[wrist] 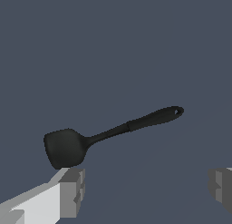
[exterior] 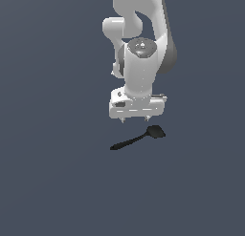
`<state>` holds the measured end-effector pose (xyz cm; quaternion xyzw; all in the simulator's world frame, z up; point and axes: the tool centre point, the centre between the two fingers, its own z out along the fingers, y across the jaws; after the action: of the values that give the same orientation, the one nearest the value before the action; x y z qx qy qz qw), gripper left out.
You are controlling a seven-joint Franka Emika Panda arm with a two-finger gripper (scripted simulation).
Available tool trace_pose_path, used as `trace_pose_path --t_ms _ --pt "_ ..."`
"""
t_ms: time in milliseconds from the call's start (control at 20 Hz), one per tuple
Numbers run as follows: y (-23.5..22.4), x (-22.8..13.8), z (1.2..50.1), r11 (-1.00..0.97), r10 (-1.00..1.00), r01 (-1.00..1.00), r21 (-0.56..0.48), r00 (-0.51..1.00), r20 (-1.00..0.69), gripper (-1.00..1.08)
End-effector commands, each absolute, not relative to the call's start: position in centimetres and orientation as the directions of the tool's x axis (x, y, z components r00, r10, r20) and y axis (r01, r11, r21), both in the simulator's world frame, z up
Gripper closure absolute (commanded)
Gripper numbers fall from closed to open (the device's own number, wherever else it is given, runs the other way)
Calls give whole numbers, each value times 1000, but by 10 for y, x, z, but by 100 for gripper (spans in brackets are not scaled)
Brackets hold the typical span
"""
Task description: Pick up the object and move it to a goal position.
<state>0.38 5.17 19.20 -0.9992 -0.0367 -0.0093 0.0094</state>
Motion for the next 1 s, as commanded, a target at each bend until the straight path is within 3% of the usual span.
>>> trace_pose_path --t_ms 0,950 --pt "52 4 192 -997 73 74 -18 997 19 -92" --pt "35 6 174 -1000 -4 -4 -12 1000 1 -92"
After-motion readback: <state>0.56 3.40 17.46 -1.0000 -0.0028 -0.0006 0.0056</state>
